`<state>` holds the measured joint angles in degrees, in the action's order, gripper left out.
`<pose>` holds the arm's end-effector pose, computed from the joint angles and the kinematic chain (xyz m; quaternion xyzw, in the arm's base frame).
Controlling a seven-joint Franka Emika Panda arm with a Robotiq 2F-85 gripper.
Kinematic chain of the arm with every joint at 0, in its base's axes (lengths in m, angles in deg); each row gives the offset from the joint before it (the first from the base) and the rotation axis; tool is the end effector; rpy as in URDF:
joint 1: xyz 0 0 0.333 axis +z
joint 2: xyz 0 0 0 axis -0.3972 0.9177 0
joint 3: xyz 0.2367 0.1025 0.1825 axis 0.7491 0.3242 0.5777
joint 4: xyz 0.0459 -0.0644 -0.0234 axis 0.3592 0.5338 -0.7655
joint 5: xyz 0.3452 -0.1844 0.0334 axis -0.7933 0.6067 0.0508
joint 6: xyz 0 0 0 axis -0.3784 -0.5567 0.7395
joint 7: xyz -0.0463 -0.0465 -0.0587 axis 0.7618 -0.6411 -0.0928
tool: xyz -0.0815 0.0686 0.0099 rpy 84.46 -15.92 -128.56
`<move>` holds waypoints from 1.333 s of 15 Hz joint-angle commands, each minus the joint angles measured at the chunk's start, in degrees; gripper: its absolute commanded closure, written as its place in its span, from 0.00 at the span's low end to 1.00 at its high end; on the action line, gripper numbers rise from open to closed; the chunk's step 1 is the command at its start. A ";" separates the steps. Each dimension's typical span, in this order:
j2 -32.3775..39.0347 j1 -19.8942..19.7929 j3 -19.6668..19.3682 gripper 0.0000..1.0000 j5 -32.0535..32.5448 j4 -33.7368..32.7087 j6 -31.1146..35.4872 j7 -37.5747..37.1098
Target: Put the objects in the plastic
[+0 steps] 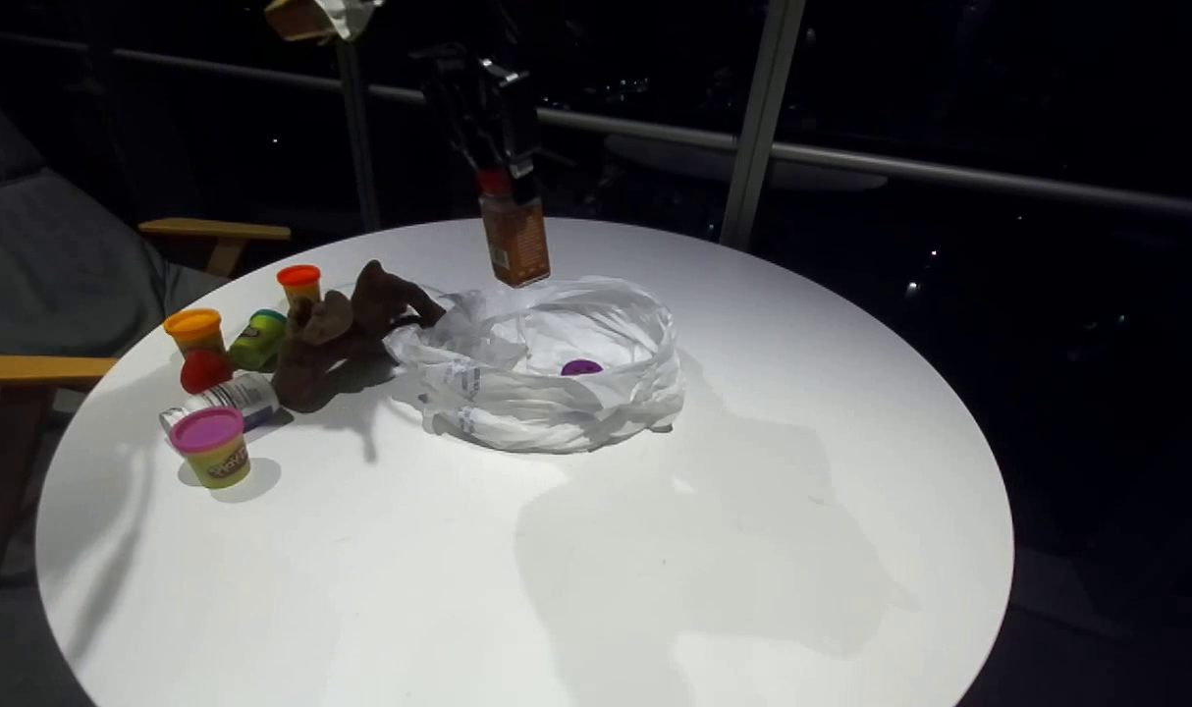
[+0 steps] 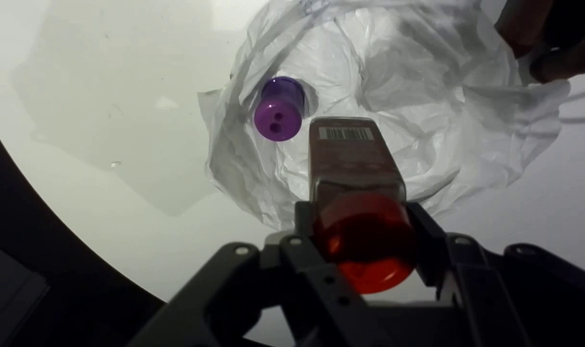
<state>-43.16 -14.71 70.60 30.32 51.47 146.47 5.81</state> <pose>0.5850 0.1016 0.3460 0.9641 -0.1856 0.1672 0.0903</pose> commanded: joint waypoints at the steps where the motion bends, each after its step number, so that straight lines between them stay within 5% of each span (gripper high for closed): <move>1: 9.01 -1.04 -1.71 0.76 -4.27 -8.81 3.02 0.73; 8: 20.73 -0.70 -5.29 0.76 -14.53 -18.06 4.30 0.51; 14: 25.75 2.70 -12.31 0.76 -12.11 -21.46 9.36 -3.32; 20: 29.28 2.79 -13.52 0.76 -15.42 -23.75 10.50 -3.06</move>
<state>-15.98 -12.85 58.33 16.90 30.73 156.25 3.73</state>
